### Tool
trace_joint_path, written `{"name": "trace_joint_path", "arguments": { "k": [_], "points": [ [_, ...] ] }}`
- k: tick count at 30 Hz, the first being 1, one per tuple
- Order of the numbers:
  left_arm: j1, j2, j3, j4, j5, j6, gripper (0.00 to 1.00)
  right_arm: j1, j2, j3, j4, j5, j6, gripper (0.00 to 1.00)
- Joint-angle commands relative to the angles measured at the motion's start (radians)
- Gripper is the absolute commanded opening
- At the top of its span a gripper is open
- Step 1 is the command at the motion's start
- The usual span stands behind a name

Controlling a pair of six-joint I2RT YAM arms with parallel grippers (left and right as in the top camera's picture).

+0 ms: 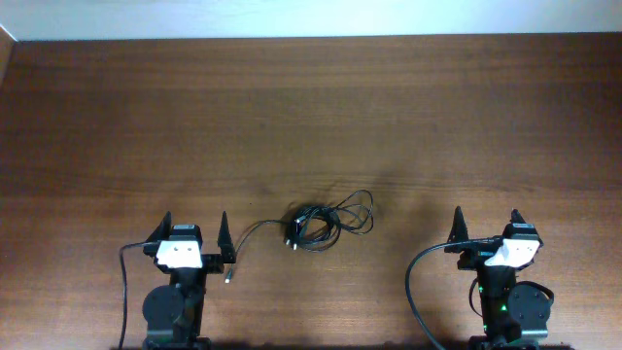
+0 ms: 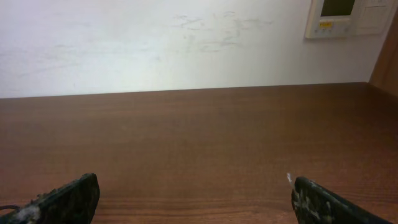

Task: Untangle cables
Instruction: 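Raise the left gripper and move it toward the black cable bundle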

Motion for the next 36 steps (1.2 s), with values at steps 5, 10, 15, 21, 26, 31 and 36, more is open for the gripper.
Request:
{"name": "trace_joint_path", "arguments": {
  "k": [5, 10, 15, 21, 26, 31, 36],
  "points": [
    [0.001, 0.003, -0.001, 0.003, 0.020, -0.011, 0.99, 0.006, -0.004, -0.005, -0.007, 0.005, 0.008, 0.98],
    [0.001, 0.003, -0.001, 0.041, 0.125, -0.011, 0.99, 0.006, -0.004, -0.005, -0.007, 0.005, 0.008, 0.98],
    [0.001, 0.003, 0.059, 0.008, 0.156, -0.037, 0.99, 0.006, -0.004, -0.005, -0.007, 0.005, 0.008, 0.98],
    [0.001, 0.037, 0.314, -0.199, 0.177, -0.036, 0.99, 0.006, -0.004, -0.005, -0.007, 0.005, 0.008, 0.98],
    [0.001, 0.198, 0.529, -0.336, 0.207, -0.036, 0.99, 0.006, -0.004, -0.005, -0.007, 0.005, 0.008, 0.99],
    [0.001, 0.468, 0.772, -0.477, 0.361, -0.026, 0.99, 0.006, -0.004, -0.005, -0.007, 0.005, 0.008, 0.98],
    [0.001, 0.730, 1.022, -0.695, 0.390, -0.021, 0.99, 0.006, -0.004, -0.005, -0.007, 0.005, 0.008, 0.98]
  ]
}}
